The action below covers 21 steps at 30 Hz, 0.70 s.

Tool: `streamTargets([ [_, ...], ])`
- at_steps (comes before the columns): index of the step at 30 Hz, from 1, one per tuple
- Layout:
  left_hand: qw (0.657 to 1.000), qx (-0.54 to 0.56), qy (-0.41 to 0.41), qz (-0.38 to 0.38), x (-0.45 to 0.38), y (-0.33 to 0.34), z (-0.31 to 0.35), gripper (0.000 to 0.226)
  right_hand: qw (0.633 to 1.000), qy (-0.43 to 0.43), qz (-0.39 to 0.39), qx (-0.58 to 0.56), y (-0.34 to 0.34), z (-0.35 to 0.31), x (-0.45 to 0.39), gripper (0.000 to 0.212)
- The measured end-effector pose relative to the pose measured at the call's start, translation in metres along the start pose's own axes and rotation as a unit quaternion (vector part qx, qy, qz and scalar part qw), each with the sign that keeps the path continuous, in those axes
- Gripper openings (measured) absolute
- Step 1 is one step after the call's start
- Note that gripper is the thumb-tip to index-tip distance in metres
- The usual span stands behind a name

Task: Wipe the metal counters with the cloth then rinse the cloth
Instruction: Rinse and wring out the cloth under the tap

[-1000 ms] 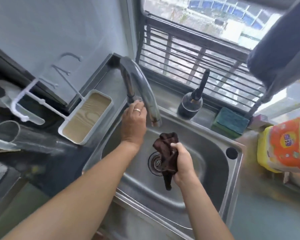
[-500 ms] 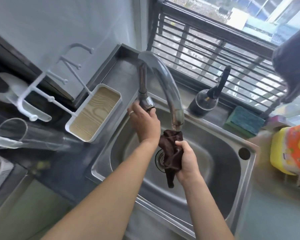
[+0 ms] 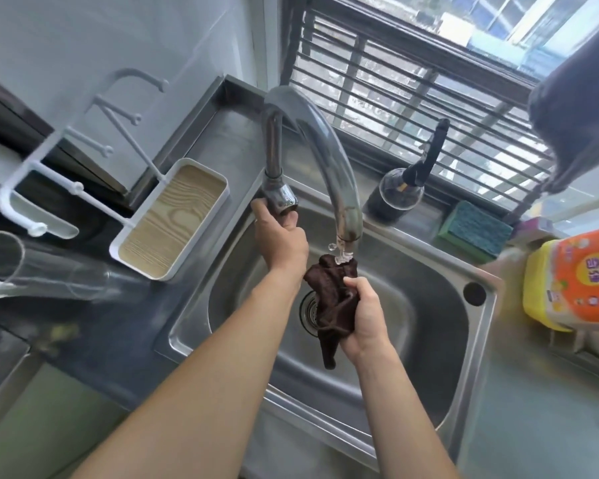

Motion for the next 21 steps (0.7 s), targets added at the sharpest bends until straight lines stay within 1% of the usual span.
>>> streamTargets([
  [3,1.000,-0.004,0.016,0.011,0.006,-0.004,0.002,0.026,0.999,-0.001,-0.032,-0.028,0.006,-0.001,0.004,0.025],
  [5,1.000,-0.014,0.023,0.012,0.009,-0.008,-0.001,0.029,0.998,-0.011,-0.042,-0.042,0.010,-0.001,0.007,0.026],
  [7,0.999,-0.037,-0.004,0.004,0.018,-0.013,-0.013,0.027,0.998,-0.016,-0.045,-0.046,0.014,-0.001,0.007,0.024],
  [9,0.996,-0.080,-0.031,-0.024,0.033,-0.018,-0.032,0.020,0.998,-0.014,-0.041,-0.038,0.017,0.001,0.005,0.022],
  [11,0.990,-0.096,-0.062,-0.082,0.054,-0.021,-0.050,0.024,0.999,-0.003,-0.027,-0.044,0.018,0.003,0.003,0.021],
  [13,0.980,-0.044,-0.132,-0.143,0.077,-0.019,-0.062,0.038,0.997,0.001,-0.024,-0.076,0.020,0.005,0.002,0.032],
  [14,0.971,0.000,-0.174,-0.161,0.086,-0.018,-0.068,0.048,0.996,0.005,-0.019,-0.086,0.020,0.006,0.002,0.035],
  [15,0.960,0.045,-0.214,-0.175,0.094,-0.015,-0.072,0.053,0.996,0.008,-0.016,-0.088,0.021,0.007,0.002,0.037],
  [16,0.948,0.088,-0.241,-0.188,0.100,-0.012,-0.073,0.050,0.997,0.002,-0.007,-0.078,0.020,0.008,0.002,0.038],
  [18,0.927,0.152,-0.275,-0.203,0.107,-0.005,-0.068,0.033,0.999,-0.010,-0.003,-0.039,0.019,0.008,0.005,0.037],
  [19,0.917,0.179,-0.291,-0.205,0.107,-0.002,-0.067,0.029,1.000,-0.024,-0.001,-0.010,0.019,0.007,0.005,0.036],
  [21,0.899,0.210,-0.320,-0.213,0.108,0.002,-0.069,0.027,0.992,-0.084,0.023,0.091,0.013,0.002,0.005,0.027],
])
Point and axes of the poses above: each hand's wrist, its own x-axis away from the middle knuckle, its own y-axis out of the palm, z = x × y, the point moved 4 cm from there along -x, towards the middle knuckle, and after that the axes turned 2 degrees about x, right-handed, at the moved point
